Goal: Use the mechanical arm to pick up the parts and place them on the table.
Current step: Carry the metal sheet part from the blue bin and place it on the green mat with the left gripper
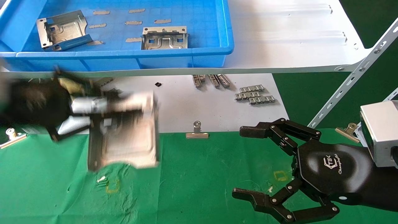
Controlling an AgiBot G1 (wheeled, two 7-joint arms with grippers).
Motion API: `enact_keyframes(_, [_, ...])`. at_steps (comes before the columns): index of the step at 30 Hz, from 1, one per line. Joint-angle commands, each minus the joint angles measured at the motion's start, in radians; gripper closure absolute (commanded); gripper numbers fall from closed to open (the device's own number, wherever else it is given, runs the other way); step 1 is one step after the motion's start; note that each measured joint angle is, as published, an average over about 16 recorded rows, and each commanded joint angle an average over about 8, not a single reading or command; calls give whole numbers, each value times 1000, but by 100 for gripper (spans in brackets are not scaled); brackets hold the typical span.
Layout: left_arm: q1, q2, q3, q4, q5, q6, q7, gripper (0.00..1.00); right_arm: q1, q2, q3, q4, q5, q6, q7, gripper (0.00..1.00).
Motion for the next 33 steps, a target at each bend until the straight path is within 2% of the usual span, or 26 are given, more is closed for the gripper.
enact_keyframes(1, [6,-12,44,6,46,-9,65,100,0,0,0,0,0,0,0,0])
enact_keyframes(5, [7,30,103,91,175,-28,253,100,0,0,0,0,0,0,0,0])
enact_keyframes(8, [6,62,128,167,221,-22,355,100,0,0,0,0,0,0,0,0])
enact_keyframes(16, [29,109,158,348,210,7,478,100,0,0,0,0,0,0,0,0])
enact_keyframes(18, [42,112,164,378,198,9,494,91,0,0,0,0,0,0,0,0])
enact_keyframes(24, [69,115,188,428,170,11,515,17,0,0,0,0,0,0,0,0])
enact_keyframes(26, [70,118,197,438,168,9,520,1,0,0,0,0,0,0,0,0])
enact_keyframes(33, [57,130,219,483,168,-4,551,0,0,0,0,0,0,0,0,0])
